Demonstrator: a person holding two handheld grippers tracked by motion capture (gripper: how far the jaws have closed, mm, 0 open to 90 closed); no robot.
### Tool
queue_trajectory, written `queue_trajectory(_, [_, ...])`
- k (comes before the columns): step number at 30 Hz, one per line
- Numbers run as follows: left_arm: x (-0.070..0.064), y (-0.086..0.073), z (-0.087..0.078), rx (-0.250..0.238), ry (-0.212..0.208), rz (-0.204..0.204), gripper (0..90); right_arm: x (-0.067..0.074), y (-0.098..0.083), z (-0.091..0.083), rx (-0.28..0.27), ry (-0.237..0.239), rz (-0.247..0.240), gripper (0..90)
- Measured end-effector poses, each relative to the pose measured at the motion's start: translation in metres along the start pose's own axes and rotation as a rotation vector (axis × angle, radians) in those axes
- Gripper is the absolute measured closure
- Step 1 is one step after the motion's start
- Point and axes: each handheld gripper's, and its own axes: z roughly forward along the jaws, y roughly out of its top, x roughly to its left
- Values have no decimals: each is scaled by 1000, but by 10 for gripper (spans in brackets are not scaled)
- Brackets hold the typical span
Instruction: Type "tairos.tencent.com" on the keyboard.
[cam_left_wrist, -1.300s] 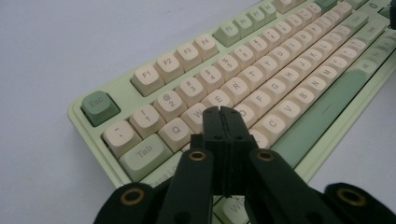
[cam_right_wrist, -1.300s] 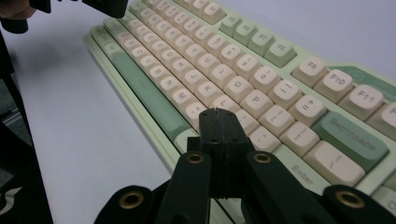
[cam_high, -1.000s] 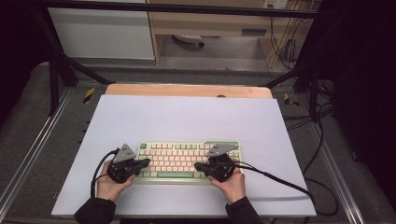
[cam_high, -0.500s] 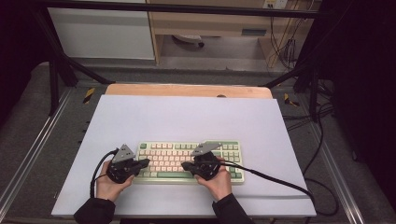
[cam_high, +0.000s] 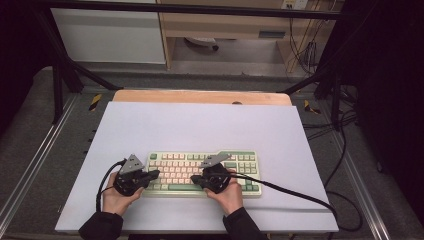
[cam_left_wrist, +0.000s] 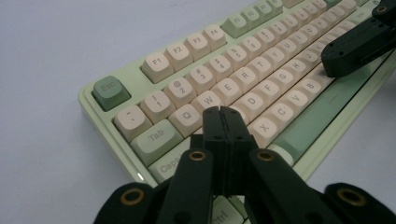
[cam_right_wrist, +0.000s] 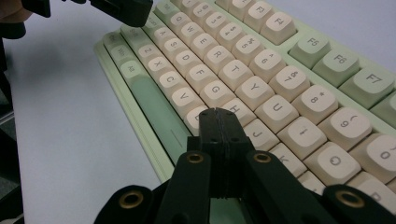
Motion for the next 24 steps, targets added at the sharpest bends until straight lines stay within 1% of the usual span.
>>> queue_trajectory(9, [-1, 0, 0, 0, -1, 3, 896, 0, -2, 3, 4, -3, -13, 900])
queue_trajectory(13, [-1, 0, 0, 0, -2, 4, 896, 0, -1, 1, 5, -5, -11, 900])
queue_trajectory(17, [-1, 0, 0, -2, -3, 4, 896, 1, 1, -4, -10, -3, -12, 900])
queue_trajectory(24, [-2, 1, -1, -4, -5, 6, 896, -1, 7, -18, -24, -15, -13, 900])
